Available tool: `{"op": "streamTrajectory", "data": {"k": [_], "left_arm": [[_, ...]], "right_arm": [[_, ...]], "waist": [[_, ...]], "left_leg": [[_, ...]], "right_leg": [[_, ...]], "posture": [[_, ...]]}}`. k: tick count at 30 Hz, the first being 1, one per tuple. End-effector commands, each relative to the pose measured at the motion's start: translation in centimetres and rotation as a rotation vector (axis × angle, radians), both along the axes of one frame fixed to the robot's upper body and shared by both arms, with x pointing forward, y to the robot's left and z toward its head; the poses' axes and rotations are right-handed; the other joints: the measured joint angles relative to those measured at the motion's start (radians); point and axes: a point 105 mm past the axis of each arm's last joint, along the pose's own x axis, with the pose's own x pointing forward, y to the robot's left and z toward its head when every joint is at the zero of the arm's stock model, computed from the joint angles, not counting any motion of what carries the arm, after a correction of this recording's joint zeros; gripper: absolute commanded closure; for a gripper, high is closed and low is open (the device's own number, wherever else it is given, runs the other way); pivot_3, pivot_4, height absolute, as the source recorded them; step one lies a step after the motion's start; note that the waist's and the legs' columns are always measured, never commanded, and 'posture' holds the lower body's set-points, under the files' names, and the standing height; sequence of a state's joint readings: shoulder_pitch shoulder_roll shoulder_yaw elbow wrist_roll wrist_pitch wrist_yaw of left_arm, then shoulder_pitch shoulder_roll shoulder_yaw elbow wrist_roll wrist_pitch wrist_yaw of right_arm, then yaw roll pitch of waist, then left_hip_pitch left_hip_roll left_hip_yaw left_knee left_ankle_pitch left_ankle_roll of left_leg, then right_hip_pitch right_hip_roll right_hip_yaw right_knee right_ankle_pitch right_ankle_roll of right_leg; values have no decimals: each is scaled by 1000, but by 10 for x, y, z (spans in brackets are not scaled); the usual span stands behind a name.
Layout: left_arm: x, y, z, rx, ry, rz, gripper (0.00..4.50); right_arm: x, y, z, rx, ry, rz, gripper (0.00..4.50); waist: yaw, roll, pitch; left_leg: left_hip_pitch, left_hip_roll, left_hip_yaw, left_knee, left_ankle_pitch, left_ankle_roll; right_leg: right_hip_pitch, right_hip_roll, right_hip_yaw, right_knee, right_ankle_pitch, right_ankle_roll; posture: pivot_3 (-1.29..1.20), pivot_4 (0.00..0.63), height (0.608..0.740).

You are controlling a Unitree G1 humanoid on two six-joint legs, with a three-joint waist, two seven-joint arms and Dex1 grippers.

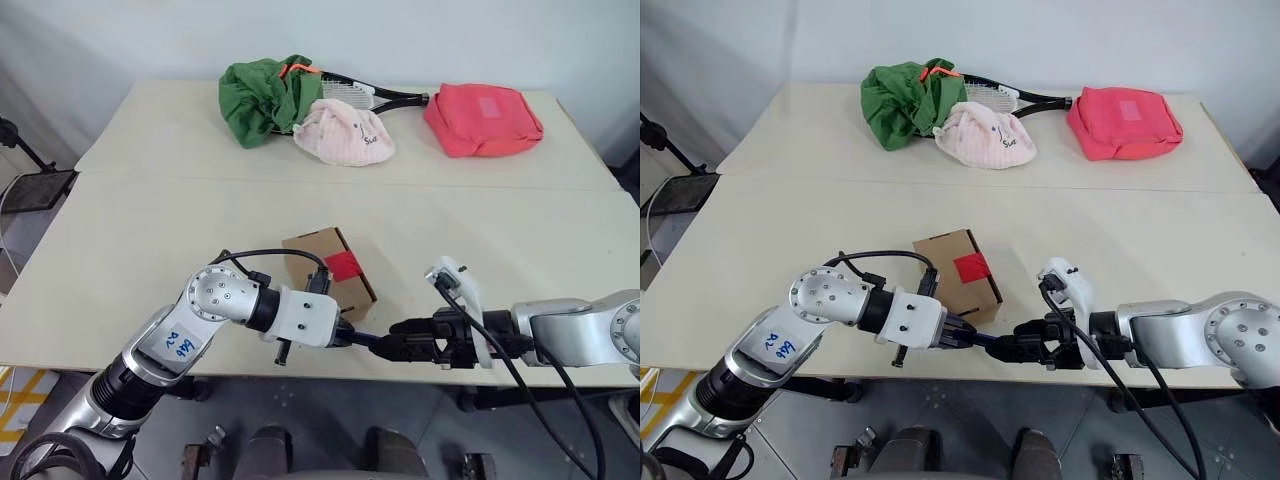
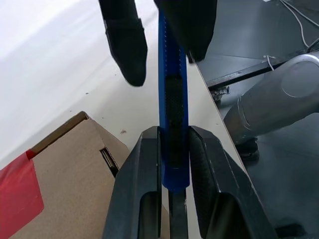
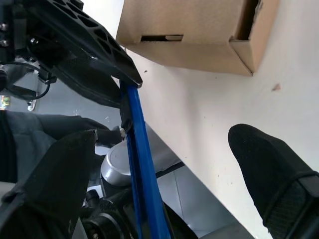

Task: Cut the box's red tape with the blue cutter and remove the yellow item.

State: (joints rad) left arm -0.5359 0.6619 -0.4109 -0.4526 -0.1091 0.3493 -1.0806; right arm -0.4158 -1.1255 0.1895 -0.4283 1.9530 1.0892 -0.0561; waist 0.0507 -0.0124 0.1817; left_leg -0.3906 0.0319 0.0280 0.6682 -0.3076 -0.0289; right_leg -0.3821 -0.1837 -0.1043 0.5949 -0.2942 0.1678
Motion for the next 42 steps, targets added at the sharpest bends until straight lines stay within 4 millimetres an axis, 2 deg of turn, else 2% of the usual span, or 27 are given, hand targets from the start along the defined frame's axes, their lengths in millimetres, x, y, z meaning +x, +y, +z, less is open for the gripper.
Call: {"op": "streamTrajectory", "data": {"k": [1,7,10,21,40,41,42], "left_arm": [[1,-2,5,-9,-25,1,4039],[1,-3,4,-4,-25,-1,4039],[1,-4,5,-6,-24,1,4039],[3,-6,6,-11,-32,7,4039],[5,-9,9,-30,-40,19,4039],[5,-9,9,-31,-40,19,4039],[4,-10,9,-32,-39,19,4039]], "right_arm": [[0,5,6,40,-18,2,23],[1,11,5,51,-19,1,23],[3,11,5,49,-22,-5,528],[-6,14,1,47,-4,29,4300],[-10,14,-3,76,20,28,4357],[-11,15,-3,79,21,31,3636],[-11,15,-3,77,21,29,3396]], "waist": [[0,0,0],[0,0,0],[0,0,0],[0,0,0],[0,0,0],[0,0,0],[1,0,0]], "left_leg": [[0,0,0,0,0,0],[0,0,0,0,0,0],[0,0,0,0,0,0],[0,0,0,0,0,0],[0,0,0,0,0,1],[0,0,0,0,0,1],[0,0,0,0,0,1]], "right_leg": [[0,0,0,0,0,0],[0,0,0,0,0,0],[0,0,0,0,0,0],[0,0,0,0,0,0],[0,0,0,0,0,0],[0,0,0,0,0,0],[0,0,0,0,0,0]], "posture": [[0,150,740],[0,150,740],[0,150,740],[0,150,740],[0,150,740],[0,150,740],[0,150,740]]}}
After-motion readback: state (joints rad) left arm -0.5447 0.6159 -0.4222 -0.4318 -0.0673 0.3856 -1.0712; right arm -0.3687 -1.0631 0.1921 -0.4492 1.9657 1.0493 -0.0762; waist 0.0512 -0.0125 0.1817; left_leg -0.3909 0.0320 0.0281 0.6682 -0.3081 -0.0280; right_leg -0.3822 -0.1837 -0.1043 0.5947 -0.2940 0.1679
